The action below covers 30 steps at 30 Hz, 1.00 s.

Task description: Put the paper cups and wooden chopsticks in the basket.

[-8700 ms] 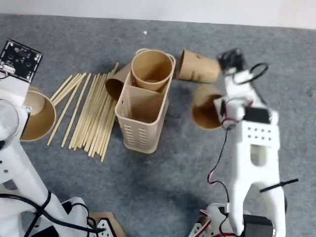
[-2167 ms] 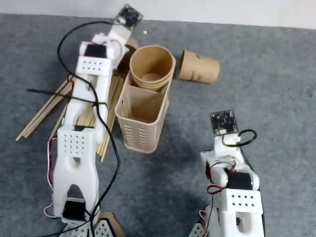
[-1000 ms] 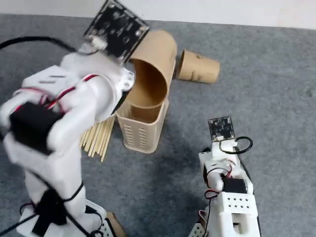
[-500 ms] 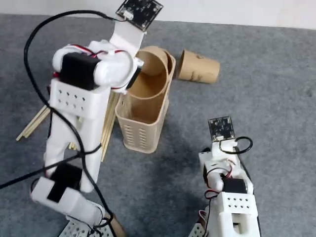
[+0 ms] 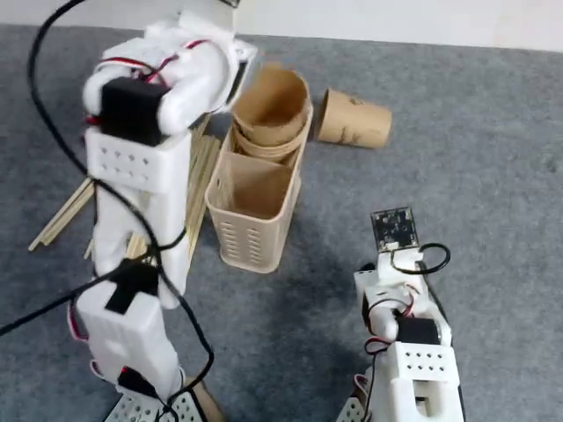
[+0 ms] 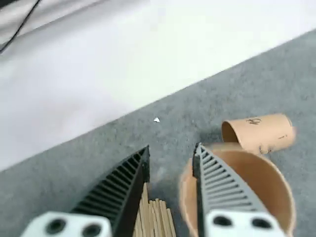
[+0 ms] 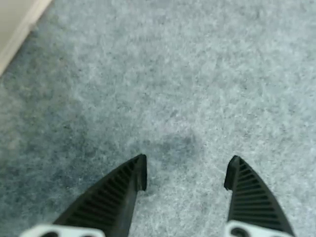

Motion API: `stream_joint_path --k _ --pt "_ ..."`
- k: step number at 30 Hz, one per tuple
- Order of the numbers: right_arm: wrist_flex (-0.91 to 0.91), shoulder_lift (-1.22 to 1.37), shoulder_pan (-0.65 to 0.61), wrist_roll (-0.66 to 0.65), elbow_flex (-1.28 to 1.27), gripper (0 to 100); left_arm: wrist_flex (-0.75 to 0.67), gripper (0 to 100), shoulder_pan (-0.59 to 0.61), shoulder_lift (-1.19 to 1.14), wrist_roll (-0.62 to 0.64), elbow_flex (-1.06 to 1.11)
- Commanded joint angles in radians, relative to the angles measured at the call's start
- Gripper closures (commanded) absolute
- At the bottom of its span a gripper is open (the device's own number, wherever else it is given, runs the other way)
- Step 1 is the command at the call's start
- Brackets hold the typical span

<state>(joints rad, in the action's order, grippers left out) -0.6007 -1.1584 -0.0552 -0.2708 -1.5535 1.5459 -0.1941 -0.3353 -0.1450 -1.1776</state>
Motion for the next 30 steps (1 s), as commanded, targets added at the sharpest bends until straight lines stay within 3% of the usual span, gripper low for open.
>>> stream_joint_path --k 1,7,9,12,16,19,24,30 --pt "0.018 -0.010 -0.007 0.008 0.004 73.5 -0.032 83 0.022 -0.028 -0.002 -0.030" --pt "0.013 -0.010 -0.005 0.008 0.004 73.5 0.000 83 0.137 0.007 0.040 -0.033" --pt "0.012 -0.005 0.007 0.008 0.012 73.5 0.084 83 0.203 0.051 0.123 -0.030" --pt "0.004 -0.001 0.025 0.005 0.068 73.5 0.245 83 0.280 0.091 0.140 -0.010" --pt "-0.102 0.001 0.025 0.002 0.251 73.5 0.242 83 0.400 0.139 0.138 0.200" --pt "-0.130 0.056 0.025 0.002 0.432 73.5 0.242 83 0.421 0.176 0.138 0.354" --pt "-0.130 0.460 0.028 0.008 0.837 73.5 0.212 82 0.420 0.203 0.138 0.533" --pt "-0.130 1.090 0.031 0.008 1.388 73.5 0.071 82 0.441 0.203 0.138 0.708"
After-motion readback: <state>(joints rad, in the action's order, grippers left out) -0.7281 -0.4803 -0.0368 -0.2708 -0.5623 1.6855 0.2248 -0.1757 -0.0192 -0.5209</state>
